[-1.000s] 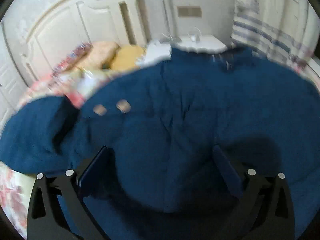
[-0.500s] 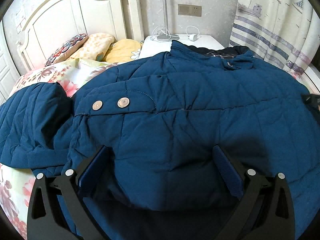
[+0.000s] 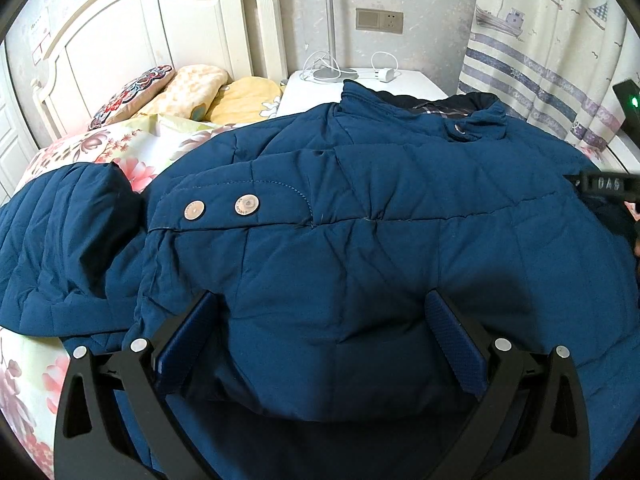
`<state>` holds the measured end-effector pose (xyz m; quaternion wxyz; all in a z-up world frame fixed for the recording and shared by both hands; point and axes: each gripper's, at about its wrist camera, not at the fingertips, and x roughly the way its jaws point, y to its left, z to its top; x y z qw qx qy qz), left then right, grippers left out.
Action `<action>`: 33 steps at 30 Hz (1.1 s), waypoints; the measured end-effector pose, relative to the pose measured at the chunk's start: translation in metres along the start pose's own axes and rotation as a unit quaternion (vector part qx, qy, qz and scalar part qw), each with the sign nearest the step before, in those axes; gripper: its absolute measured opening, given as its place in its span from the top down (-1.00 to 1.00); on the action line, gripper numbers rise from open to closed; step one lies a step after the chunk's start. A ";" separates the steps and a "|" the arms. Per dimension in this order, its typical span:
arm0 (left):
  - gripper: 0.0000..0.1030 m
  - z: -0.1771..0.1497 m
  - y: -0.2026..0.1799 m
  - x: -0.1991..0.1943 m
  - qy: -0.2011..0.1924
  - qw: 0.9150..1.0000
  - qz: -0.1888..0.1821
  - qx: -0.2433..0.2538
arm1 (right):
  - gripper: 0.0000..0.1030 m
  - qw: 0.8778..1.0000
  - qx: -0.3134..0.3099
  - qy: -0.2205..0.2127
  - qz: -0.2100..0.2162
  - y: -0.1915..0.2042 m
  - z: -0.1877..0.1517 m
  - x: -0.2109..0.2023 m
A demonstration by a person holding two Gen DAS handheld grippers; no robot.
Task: Fold large clothes
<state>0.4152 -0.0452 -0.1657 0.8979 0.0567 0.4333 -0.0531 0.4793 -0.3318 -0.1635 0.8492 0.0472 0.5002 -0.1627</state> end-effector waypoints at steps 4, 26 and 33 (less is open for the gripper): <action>-0.91 0.000 0.000 0.000 0.000 1.000 0.000 0.000 | -0.79 0.995 -0.004 -0.091 0.048 0.029 0.000 -0.042; -0.91 0.002 0.002 0.001 -0.003 1.000 -0.010 -0.007 | -0.94 0.989 -0.009 -0.079 0.125 0.030 -0.020 -0.040; -0.91 -0.002 0.030 -0.015 -0.048 0.992 -0.090 -0.077 | -0.95 0.989 -0.118 -0.071 0.062 0.067 -0.102 -0.053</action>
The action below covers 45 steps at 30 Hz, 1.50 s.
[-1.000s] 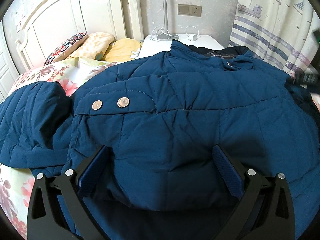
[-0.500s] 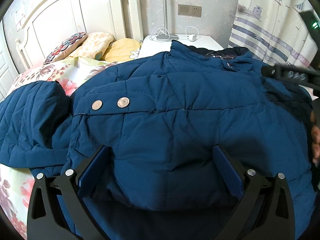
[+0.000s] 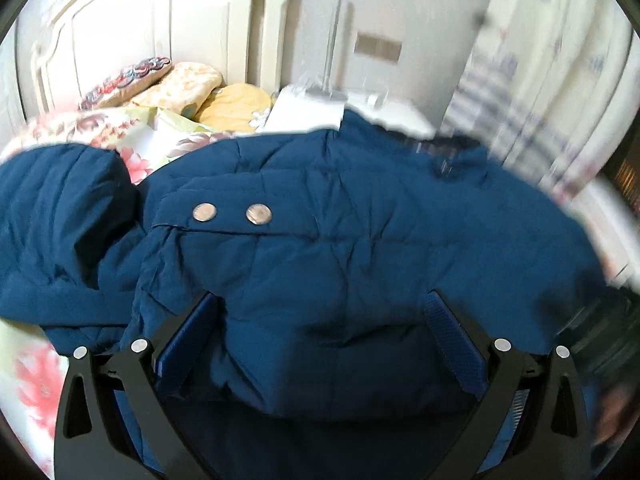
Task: Fold large clothes
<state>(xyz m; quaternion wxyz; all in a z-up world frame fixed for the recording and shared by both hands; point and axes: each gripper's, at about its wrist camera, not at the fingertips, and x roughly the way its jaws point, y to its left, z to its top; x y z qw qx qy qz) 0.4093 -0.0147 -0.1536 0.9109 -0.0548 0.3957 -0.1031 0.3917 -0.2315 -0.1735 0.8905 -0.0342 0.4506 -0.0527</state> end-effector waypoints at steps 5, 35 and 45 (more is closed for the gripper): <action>-0.91 0.003 0.078 -0.068 -0.066 0.981 -0.064 -0.173 | -0.95 1.000 0.017 -0.013 0.017 -0.007 -0.006 0.004; 0.90 0.078 0.179 -0.209 -0.268 0.944 -0.002 -0.190 | -0.95 0.940 0.226 -0.226 0.122 -0.083 -0.035 -0.060; 0.89 0.032 -0.142 -0.076 -0.112 0.978 -0.021 0.176 | -0.95 0.862 0.409 -0.292 0.060 -0.156 -0.076 -0.081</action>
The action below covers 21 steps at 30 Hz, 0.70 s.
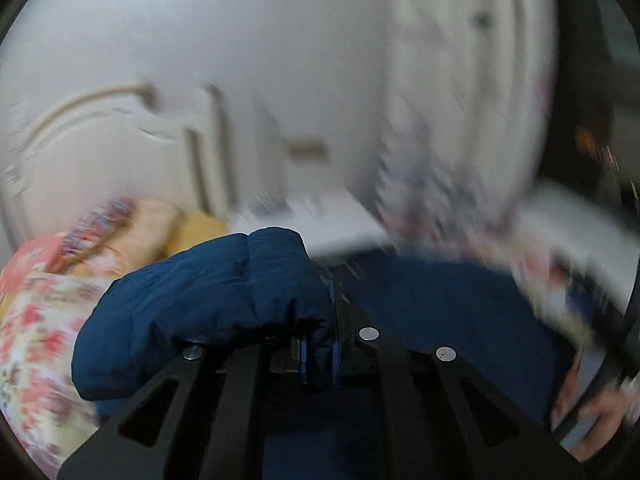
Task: Fold large clothes
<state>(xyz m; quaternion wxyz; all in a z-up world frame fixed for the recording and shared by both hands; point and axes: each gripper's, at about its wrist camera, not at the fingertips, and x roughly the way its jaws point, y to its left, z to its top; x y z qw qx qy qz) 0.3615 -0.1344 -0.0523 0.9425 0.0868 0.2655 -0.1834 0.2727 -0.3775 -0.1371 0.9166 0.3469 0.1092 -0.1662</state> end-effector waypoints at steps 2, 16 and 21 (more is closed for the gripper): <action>0.89 -0.024 -0.038 0.040 0.065 0.997 -0.003 0.041 | -0.95 1.000 0.015 -0.003 -0.001 -0.008 0.005 0.000; -0.91 -0.055 -0.009 -0.041 -0.037 0.995 -0.019 0.091 | -0.95 0.999 0.027 0.017 -0.010 -0.023 0.008 0.010; -0.91 -0.084 0.110 -0.066 -0.020 0.991 0.035 -0.128 | -0.95 0.999 -0.014 0.038 -0.002 -0.008 0.002 0.017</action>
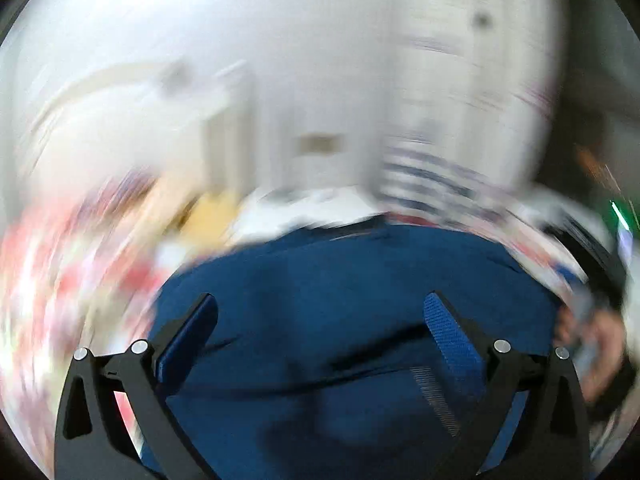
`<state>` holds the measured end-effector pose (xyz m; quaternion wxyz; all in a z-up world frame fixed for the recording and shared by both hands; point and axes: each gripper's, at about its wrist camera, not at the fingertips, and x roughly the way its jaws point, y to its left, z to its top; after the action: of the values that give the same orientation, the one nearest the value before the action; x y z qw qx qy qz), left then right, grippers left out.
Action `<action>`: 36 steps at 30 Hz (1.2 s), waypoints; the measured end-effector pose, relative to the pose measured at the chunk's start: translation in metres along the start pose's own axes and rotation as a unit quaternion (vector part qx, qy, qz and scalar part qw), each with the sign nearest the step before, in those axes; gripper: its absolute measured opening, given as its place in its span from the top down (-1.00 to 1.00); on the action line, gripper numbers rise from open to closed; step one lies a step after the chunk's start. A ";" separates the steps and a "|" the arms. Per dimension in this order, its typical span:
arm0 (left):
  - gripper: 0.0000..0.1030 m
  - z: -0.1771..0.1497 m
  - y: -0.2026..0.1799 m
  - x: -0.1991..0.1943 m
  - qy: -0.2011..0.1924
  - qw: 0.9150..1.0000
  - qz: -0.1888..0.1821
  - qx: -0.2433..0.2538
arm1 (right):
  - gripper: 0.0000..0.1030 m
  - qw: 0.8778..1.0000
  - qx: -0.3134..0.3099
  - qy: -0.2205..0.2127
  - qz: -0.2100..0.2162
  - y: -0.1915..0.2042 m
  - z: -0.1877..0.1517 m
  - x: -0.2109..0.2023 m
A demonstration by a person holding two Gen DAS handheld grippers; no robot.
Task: Fold large clothes
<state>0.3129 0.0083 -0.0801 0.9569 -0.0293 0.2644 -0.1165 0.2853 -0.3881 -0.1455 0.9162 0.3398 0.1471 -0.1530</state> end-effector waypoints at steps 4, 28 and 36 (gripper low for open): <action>-0.82 -0.018 0.071 0.023 0.069 0.989 0.090 -0.100 | -0.95 0.998 -0.064 0.016 0.011 0.025 -0.011 0.005; -0.89 -0.047 0.117 0.019 0.071 0.976 0.062 -0.194 | 0.32 0.717 -0.689 0.106 -0.009 0.263 -0.226 0.003; -0.91 -0.046 0.115 0.014 0.055 0.979 0.067 -0.187 | 0.53 0.950 -0.208 0.185 0.142 0.154 -0.076 -0.023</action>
<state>0.3248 0.1164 -0.1397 0.9241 -0.1835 0.3352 -0.0020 0.3103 -0.2225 -0.1030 0.9354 0.1816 0.2929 0.0788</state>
